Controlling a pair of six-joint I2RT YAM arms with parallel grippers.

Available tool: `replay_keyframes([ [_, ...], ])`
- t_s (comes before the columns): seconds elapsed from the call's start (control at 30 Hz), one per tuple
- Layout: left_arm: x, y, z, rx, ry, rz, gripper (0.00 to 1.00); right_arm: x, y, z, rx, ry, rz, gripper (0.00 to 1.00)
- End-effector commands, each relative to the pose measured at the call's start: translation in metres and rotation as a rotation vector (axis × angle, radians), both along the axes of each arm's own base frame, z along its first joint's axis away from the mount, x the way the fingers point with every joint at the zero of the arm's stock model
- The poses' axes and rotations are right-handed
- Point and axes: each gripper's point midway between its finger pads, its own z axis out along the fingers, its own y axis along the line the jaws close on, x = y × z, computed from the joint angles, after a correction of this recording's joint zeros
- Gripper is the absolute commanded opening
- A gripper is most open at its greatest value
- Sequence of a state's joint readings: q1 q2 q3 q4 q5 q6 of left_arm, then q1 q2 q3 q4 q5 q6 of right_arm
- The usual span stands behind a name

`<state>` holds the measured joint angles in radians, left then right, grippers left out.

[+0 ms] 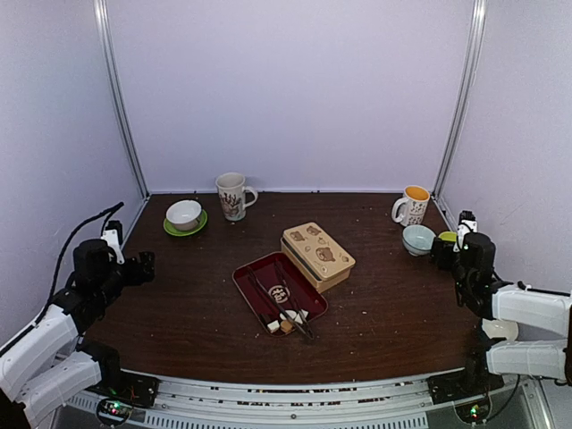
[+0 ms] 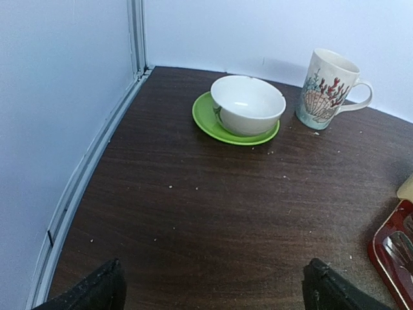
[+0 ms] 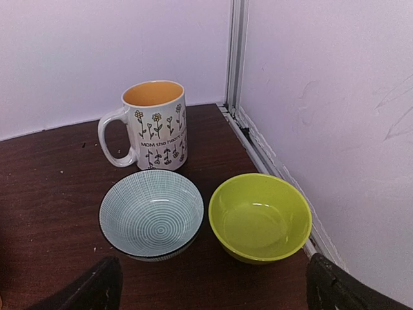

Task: Pack the chocolate

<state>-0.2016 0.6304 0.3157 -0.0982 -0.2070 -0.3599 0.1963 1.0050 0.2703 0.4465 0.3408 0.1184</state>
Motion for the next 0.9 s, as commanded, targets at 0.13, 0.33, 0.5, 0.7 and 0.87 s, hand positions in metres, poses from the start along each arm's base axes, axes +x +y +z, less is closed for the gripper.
replay_keyframes([
  [0.13, 0.010, 0.020, 0.008, 0.024, 0.027, 0.130, 0.98, 0.008, -0.007, -0.002, -0.011, 0.078, -0.070, 1.00],
  [0.33, 0.010, 0.014, 0.007, -0.048, 0.031, 0.119, 0.98, 0.003, -0.020, 0.011, -0.025, 0.185, -0.161, 1.00],
  [0.5, 0.013, -0.030, -0.002, -0.243, 0.091, -0.056, 0.96, 0.007, 0.025, 0.026, 0.128, 0.281, 0.031, 1.00],
  [0.7, 0.012, -0.079, -0.001, -0.410, 0.133, -0.286, 0.92, 0.008, 0.113, 0.033, 0.235, 0.332, 0.354, 1.00],
  [0.87, 0.006, -0.099, 0.004, -0.464, 0.142, -0.375, 0.93, 0.007, 0.167, 0.033, 0.269, 0.366, 0.525, 1.00],
])
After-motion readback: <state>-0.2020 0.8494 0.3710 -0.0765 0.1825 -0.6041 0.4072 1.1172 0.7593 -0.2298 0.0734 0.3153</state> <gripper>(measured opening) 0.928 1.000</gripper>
